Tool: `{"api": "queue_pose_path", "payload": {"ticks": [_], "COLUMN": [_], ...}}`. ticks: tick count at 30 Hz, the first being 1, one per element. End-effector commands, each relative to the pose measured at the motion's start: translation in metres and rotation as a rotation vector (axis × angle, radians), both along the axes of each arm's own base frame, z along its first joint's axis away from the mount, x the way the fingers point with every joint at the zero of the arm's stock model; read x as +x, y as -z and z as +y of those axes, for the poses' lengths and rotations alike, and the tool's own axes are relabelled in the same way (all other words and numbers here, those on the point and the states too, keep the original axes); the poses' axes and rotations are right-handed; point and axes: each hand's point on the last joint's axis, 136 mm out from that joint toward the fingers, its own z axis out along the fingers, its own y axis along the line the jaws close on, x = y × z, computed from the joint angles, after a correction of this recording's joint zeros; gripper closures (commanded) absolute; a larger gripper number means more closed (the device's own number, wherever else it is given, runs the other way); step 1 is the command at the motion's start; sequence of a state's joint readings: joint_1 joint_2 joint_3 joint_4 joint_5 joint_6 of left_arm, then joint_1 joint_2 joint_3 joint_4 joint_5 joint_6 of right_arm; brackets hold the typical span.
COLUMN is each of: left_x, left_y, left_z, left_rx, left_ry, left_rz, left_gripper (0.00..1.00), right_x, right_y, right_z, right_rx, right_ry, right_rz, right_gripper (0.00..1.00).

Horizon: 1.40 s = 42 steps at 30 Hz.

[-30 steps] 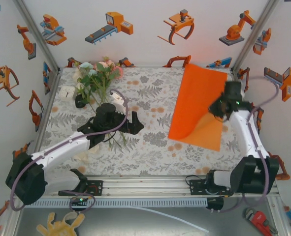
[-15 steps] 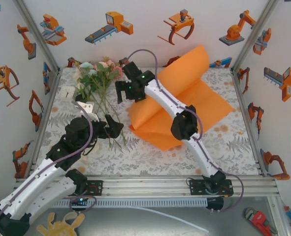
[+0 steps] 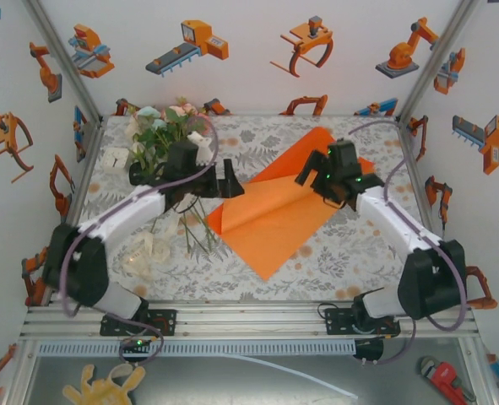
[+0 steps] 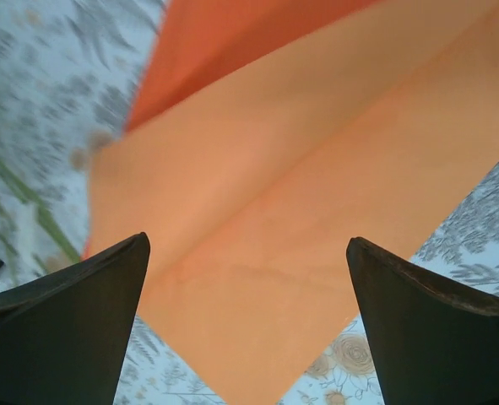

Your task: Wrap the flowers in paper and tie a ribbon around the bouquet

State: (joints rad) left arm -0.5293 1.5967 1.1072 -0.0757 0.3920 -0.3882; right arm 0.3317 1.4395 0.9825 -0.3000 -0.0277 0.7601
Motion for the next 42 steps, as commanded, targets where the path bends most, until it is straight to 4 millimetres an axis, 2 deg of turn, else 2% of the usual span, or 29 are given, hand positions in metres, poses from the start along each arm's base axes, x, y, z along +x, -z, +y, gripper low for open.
{"api": "queue_pose_path", "payload": {"ticks": [1,3,5,7,9,11,14,16,21,24,25,29,30,34,38,39,42], "left_x": [0.002,0.009,0.014,0.026,0.038,0.034,0.016,0.013,0.019,0.014,0.012,-0.004,-0.007,-0.012,-0.008,-0.007,-0.002], "left_y": [0.007,0.023,0.047,0.075,0.091,0.089,0.09,0.097,0.105,0.108,0.108,0.096,0.097,0.103,0.092,0.089,0.079], "left_z": [-0.048,-0.06,-0.062,-0.051,-0.037,-0.038,-0.044,-0.035,0.003,0.013,0.012,-0.015,-0.02,-0.029,-0.031,-0.033,-0.037], "left_rx": [-0.104,-0.095,-0.005,0.152,0.259,0.229,0.16,0.224,0.342,0.38,0.355,0.151,0.129,0.102,0.06,0.047,0.012], "left_ry": [0.278,0.326,0.364,0.342,0.302,0.321,0.364,0.331,0.202,0.179,0.181,0.245,0.254,0.267,0.248,0.249,0.229], "left_rz": [0.022,0.04,0.062,0.061,0.056,0.074,0.145,0.136,0.114,0.122,0.131,0.2,0.221,0.252,0.245,0.243,0.227], "left_gripper": [0.03,0.03,0.03,0.03,0.03,0.03,0.03,0.03,0.03,0.03,0.03,0.0,0.02,0.19,0.41,0.5,0.92], "right_x": [0.009,0.013,0.016,0.016,0.012,0.007,0.0,-0.001,0.004,0.004,0.004,0.004,0.004,0.005,0.006,0.007,0.004], "right_y": [0.041,0.052,0.057,0.061,0.067,0.073,0.08,0.081,0.077,0.075,0.075,0.076,0.075,0.074,0.067,0.064,0.052], "right_z": [0.024,0.029,0.031,0.032,0.031,0.028,0.023,0.023,0.027,0.027,0.027,0.026,0.026,0.025,0.024,0.023,0.021], "right_rx": [0.091,0.099,0.094,0.092,0.098,0.09,0.074,0.073,0.071,0.067,0.066,0.061,0.062,0.06,0.05,0.049,0.045], "right_ry": [-0.02,-0.033,-0.049,-0.052,-0.047,-0.042,-0.04,-0.043,-0.061,-0.066,-0.064,-0.059,-0.059,-0.056,-0.052,-0.049,-0.049], "right_rz": [0.037,0.057,0.057,0.063,0.073,0.085,0.095,0.097,0.094,0.094,0.094,0.096,0.096,0.095,0.083,0.075,0.056], "right_gripper": [0.2,0.27,0.3,0.3,0.3,0.29,0.28,0.27,0.27,0.26,0.26,0.26,0.26,0.25,0.24,0.23,0.2]}}
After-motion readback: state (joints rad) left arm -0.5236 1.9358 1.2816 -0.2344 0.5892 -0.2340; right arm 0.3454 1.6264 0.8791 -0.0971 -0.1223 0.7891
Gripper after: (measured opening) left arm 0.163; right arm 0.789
